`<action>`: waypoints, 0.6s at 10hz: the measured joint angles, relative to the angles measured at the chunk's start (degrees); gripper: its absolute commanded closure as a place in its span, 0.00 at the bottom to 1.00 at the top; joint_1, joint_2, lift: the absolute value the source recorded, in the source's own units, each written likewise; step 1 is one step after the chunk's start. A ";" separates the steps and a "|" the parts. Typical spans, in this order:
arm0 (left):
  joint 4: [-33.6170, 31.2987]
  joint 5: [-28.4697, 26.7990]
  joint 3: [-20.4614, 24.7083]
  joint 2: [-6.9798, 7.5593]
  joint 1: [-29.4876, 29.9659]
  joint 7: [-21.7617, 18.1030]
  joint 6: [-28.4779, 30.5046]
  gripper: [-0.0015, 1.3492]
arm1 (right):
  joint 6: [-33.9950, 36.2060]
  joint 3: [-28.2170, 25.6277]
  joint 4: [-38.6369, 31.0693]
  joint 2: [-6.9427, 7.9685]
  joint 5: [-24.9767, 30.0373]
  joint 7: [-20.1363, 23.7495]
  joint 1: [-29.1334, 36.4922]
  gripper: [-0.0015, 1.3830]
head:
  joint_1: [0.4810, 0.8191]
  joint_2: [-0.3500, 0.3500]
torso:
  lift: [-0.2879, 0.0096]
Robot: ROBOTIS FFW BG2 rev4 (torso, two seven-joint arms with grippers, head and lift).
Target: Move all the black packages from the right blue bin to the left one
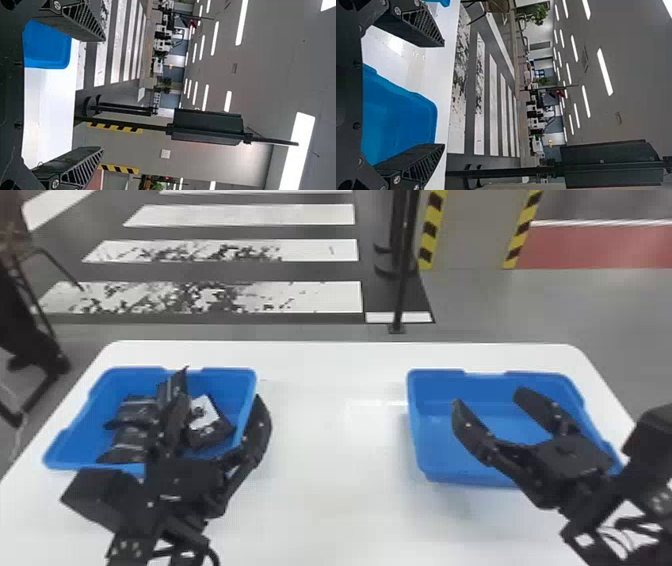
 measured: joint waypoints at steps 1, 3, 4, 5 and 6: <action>0.00 0.25 -0.04 0.08 -0.10 0.00 -0.06 0.07 | -0.04 0.00 0.01 0.00 -0.01 -0.06 -0.01 0.10 | 0.63 0.54 | 0.38; 0.10 0.54 0.03 0.08 -0.16 0.13 -0.87 0.07 | -0.06 0.00 0.01 0.00 -0.02 -0.09 -0.05 0.10 | 0.63 0.54 | 0.38; 0.22 0.61 0.04 0.07 -0.17 0.18 -1.18 0.07 | -0.07 0.00 0.01 0.02 -0.07 -0.09 -0.07 0.10 | 0.63 0.54 | 0.38; 0.35 0.69 0.04 0.06 -0.17 0.18 -1.57 0.07 | -0.17 0.00 0.01 0.06 -0.12 -0.09 -0.10 0.10 | 0.63 0.54 | 0.38; 0.44 0.70 0.04 0.04 -0.16 0.22 -1.89 0.07 | -0.29 0.00 0.01 0.08 -0.13 -0.09 -0.15 0.10 | 0.63 0.54 | 0.38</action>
